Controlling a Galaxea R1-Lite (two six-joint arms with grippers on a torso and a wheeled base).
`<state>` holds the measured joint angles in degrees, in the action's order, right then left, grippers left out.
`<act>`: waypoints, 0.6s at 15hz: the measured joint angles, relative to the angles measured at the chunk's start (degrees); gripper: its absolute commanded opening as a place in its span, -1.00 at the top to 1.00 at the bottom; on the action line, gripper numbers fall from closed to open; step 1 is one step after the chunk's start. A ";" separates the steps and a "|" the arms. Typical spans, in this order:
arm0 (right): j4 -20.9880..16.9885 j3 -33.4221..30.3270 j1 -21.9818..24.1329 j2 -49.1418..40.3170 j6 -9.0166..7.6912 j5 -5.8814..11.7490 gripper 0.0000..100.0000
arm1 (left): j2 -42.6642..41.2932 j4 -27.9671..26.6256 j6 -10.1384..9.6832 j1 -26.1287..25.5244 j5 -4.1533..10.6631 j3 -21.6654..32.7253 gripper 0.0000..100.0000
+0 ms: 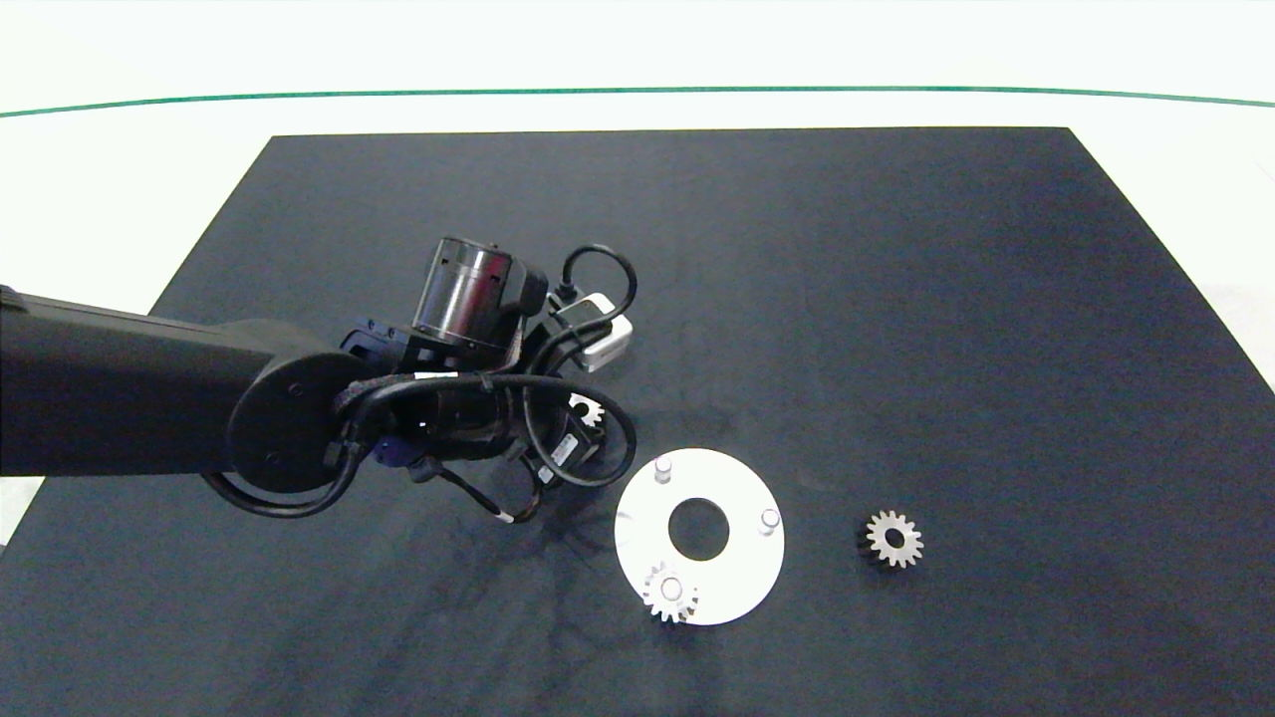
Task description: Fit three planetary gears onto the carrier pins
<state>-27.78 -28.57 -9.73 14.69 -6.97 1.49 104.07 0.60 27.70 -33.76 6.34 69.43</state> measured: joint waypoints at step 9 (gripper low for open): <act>0.00 0.00 0.00 -0.02 0.01 0.00 -1.00 | 0.37 0.15 0.00 0.00 0.07 0.11 0.73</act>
<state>-27.78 -28.57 -9.73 14.67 -6.96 1.49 104.44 0.74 27.70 -33.76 6.41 69.54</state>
